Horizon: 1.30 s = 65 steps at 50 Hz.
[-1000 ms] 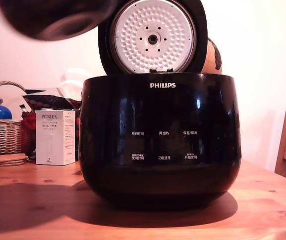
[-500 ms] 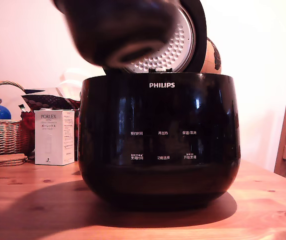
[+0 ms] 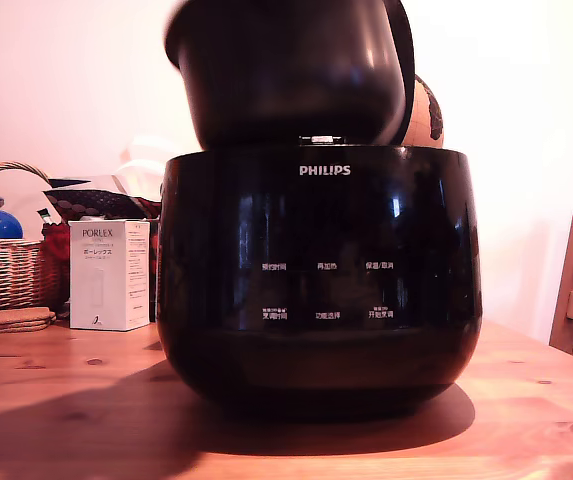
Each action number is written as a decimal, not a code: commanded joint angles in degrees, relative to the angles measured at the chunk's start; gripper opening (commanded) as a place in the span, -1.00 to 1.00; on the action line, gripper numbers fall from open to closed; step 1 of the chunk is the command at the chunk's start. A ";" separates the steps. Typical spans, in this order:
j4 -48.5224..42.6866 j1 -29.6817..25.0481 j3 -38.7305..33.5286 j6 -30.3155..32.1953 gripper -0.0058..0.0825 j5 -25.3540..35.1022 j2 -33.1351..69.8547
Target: Place the pot you are holding inside the rice cooker
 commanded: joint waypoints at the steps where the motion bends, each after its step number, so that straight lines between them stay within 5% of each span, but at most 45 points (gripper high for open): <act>1: 1.01 -0.26 3.04 1.05 -0.92 0.13 0.22; 65: 0.68 -0.72 3.21 0.39 -0.92 -3.06 10.58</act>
